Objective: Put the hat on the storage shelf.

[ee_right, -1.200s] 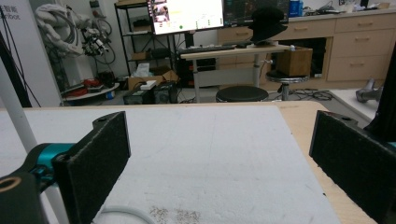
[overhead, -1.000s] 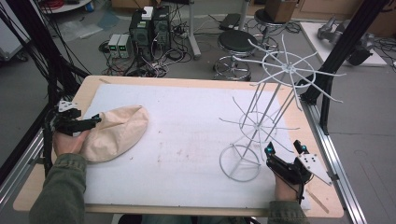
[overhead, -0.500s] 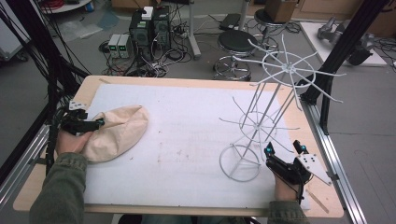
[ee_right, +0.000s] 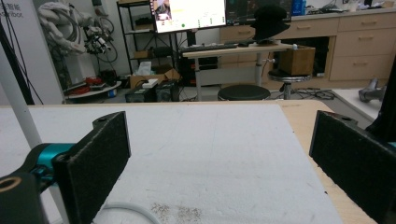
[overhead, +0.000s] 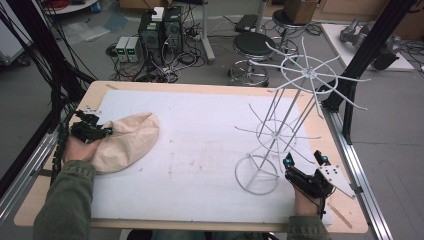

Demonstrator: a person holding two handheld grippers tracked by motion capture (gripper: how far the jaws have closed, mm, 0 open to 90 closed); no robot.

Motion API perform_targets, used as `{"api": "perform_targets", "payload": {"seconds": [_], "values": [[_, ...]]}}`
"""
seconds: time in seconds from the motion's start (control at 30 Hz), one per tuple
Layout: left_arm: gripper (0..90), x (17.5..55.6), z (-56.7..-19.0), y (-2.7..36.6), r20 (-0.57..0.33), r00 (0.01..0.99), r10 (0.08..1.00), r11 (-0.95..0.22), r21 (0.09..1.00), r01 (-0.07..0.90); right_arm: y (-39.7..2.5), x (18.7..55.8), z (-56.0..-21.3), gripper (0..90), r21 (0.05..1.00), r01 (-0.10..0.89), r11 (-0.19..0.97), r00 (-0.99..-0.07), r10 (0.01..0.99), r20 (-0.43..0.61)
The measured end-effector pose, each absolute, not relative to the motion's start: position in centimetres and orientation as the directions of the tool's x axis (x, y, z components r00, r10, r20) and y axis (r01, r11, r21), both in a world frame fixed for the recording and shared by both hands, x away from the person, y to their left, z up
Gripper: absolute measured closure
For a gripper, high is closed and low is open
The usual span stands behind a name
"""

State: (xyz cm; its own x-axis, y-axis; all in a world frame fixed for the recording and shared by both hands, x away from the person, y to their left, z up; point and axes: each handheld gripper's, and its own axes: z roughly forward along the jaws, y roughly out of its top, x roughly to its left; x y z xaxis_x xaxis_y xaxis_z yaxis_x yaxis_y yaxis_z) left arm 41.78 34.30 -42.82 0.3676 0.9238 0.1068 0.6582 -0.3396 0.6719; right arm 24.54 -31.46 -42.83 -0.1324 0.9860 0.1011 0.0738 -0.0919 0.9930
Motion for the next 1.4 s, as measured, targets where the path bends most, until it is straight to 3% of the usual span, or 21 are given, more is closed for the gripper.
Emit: {"api": "perform_targets", "payload": {"seconds": [0.27,0.67,1.4], "values": [[80.5,41.9,-42.4,33.4,0.204,0.392,0.897,-0.429,0.616,0.661,-31.5,24.5,-42.8,4.3,0.993,0.074,-0.095,-0.128,0.986,0.104],[81.6,41.3,-41.9,34.1,0.148,0.375,0.915,-0.374,0.66,0.652,-31.6,24.4,-42.8,4.3,0.993,0.07,-0.091,-0.126,0.987,0.099],[81.4,40.3,-41.0,34.2,0.125,0.341,0.932,-0.314,0.75,0.581,-31.6,24.3,-42.8,4.4,0.992,0.075,-0.099,-0.121,0.987,0.108]]}}
